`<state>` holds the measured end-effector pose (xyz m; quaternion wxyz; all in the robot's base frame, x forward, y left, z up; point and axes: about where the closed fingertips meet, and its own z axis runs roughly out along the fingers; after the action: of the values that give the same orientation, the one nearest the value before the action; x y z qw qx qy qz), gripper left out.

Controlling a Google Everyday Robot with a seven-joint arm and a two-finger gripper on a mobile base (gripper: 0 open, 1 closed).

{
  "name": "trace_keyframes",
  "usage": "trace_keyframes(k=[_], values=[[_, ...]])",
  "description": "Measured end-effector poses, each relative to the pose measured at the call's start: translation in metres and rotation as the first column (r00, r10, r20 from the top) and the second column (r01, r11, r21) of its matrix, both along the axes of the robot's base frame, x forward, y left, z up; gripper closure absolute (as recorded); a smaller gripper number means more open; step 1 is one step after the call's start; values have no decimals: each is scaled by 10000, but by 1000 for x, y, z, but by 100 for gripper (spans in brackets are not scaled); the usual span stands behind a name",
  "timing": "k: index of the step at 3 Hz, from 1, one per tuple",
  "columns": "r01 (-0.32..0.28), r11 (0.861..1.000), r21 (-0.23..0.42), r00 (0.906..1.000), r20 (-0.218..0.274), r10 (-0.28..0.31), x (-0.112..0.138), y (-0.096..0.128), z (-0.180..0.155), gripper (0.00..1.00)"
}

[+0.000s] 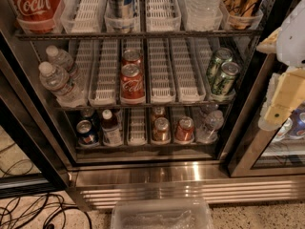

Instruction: Pick coke can from bottom shelf of fridge

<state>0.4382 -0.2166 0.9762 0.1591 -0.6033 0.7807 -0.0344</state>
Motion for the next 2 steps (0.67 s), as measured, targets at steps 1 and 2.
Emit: trace_keyframes(k=[1,2], values=[[2,10000,9,10000,17,-2,0,0,0,0],[103,9997,218,9999,50,-104,-4,0,-23,0]])
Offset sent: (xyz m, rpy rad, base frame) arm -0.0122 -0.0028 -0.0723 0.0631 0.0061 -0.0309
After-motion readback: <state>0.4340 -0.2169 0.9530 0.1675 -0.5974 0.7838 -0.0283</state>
